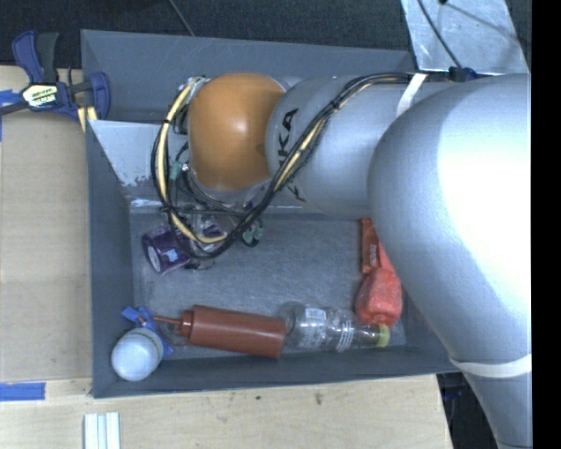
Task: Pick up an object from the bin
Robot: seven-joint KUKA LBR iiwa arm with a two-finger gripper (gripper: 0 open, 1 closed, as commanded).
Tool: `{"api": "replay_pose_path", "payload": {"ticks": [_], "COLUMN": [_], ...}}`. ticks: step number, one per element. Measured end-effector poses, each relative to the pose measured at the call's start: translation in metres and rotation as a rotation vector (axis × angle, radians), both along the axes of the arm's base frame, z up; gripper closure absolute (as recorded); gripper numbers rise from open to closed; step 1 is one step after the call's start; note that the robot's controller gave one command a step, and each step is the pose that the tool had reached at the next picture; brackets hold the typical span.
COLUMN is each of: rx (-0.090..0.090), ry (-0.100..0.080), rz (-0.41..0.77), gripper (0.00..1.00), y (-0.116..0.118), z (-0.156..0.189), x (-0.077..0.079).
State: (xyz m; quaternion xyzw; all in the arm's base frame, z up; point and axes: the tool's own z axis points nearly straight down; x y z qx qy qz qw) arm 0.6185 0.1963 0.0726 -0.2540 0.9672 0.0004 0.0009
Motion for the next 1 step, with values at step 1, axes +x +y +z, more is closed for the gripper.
{"api": "replay_pose_path", "payload": {"ticks": [1], "rx": [-0.001], "ry": [0.003], "rz": [-0.001], "gripper": [1.0], "y": [-0.0002], "z": [0.009], "x": [-0.0008]}}
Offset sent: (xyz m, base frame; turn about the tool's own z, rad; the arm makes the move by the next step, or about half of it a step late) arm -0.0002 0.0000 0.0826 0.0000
